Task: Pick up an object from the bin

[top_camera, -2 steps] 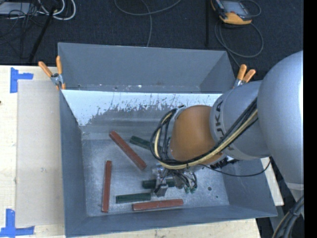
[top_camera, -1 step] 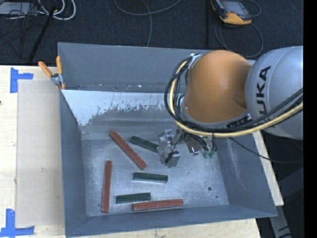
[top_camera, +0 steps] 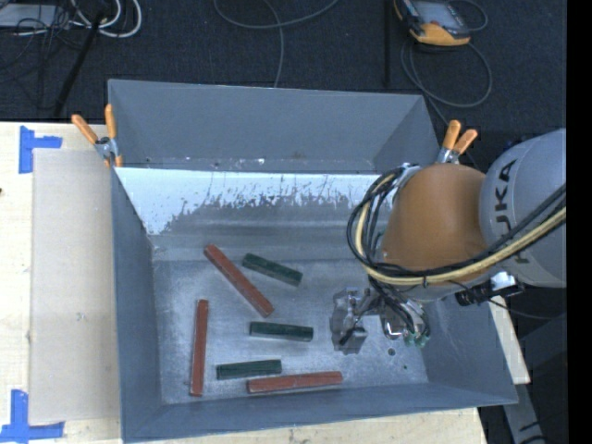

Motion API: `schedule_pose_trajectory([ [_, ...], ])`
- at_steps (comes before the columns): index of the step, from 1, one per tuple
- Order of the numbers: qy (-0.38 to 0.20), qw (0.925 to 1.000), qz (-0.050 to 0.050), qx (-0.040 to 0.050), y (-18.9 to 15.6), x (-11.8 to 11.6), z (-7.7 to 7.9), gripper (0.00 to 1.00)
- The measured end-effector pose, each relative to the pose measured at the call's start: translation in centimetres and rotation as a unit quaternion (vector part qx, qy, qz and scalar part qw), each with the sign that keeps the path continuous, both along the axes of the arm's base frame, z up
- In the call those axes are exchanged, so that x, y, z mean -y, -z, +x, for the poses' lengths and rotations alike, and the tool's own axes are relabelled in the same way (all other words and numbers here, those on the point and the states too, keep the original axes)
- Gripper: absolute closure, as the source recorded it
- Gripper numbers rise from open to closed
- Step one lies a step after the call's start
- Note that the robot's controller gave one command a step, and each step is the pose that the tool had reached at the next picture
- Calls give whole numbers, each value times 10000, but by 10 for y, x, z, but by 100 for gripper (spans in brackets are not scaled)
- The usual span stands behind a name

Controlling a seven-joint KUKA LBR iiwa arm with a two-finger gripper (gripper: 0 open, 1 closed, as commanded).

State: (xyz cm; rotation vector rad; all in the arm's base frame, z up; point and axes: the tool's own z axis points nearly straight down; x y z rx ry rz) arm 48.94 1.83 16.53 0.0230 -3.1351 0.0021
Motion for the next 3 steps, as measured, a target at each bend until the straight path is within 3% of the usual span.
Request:
schedule_pose_trajectory([
  [1, -21, 10000, 6, 21, -2, -2, 1, 0],
  [2, -450, 9990, 13, 15, 100, -34, 55, 0],
  [3, -452, 9990, 9, 30, 96, -34, 56, 100],
])
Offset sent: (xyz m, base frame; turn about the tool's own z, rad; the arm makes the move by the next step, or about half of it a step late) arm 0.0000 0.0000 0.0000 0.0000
